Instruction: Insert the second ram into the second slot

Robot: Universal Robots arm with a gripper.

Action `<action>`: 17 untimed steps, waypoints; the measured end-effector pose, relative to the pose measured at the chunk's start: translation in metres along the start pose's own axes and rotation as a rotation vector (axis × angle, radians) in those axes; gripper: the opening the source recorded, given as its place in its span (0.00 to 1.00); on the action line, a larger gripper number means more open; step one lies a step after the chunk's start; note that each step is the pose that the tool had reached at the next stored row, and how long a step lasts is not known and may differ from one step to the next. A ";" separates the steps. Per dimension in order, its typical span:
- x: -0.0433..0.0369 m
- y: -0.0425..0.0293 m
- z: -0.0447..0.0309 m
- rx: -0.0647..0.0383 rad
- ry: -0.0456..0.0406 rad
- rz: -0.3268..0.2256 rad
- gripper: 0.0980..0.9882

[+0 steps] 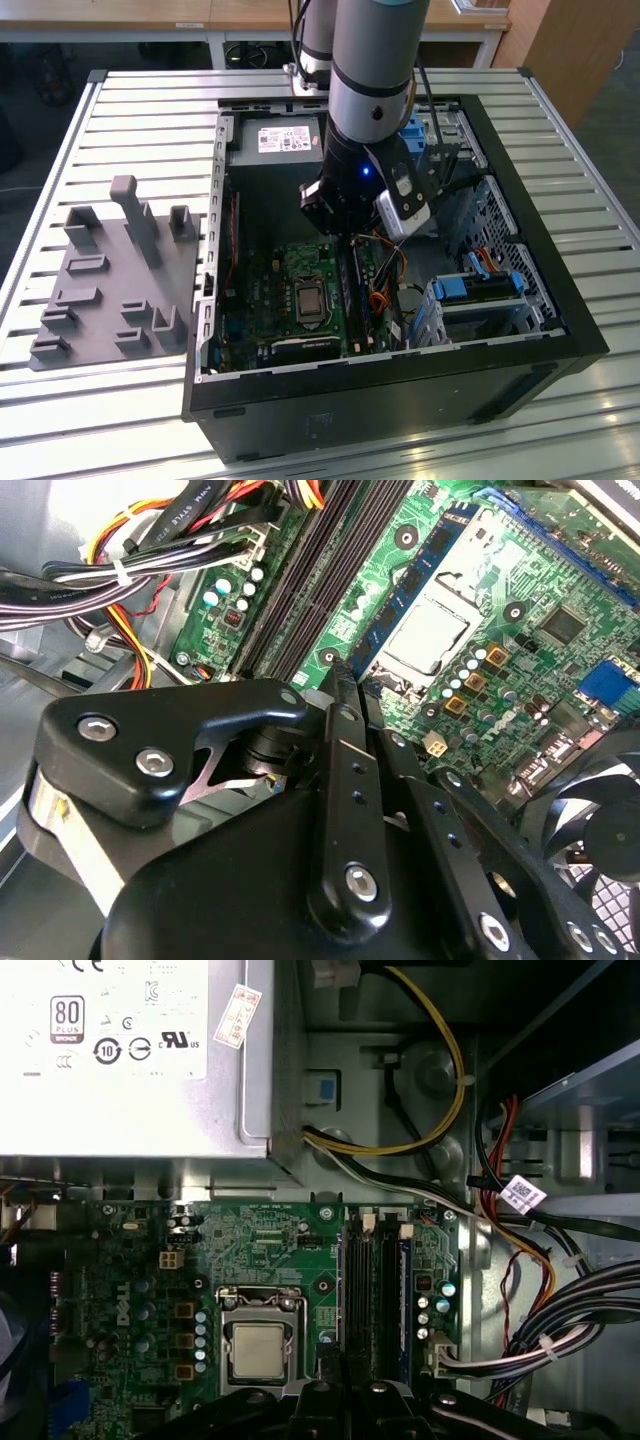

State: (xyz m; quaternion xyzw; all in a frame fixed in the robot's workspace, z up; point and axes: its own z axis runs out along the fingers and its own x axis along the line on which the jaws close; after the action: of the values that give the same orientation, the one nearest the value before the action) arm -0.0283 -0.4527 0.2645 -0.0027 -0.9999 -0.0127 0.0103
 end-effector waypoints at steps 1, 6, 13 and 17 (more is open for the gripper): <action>-0.0002 0.0000 0.0002 0.000 0.0000 0.000 0.04; -0.0006 0.0000 0.0011 0.000 -0.0001 0.000 0.04; -0.0010 -0.0001 0.0027 0.000 0.0000 0.000 0.04; -0.0012 -0.0001 0.0040 0.000 0.0000 0.000 0.04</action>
State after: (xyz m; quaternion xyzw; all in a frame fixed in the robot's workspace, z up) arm -0.0272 -0.4527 0.2604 -0.0027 -0.9999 -0.0128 0.0103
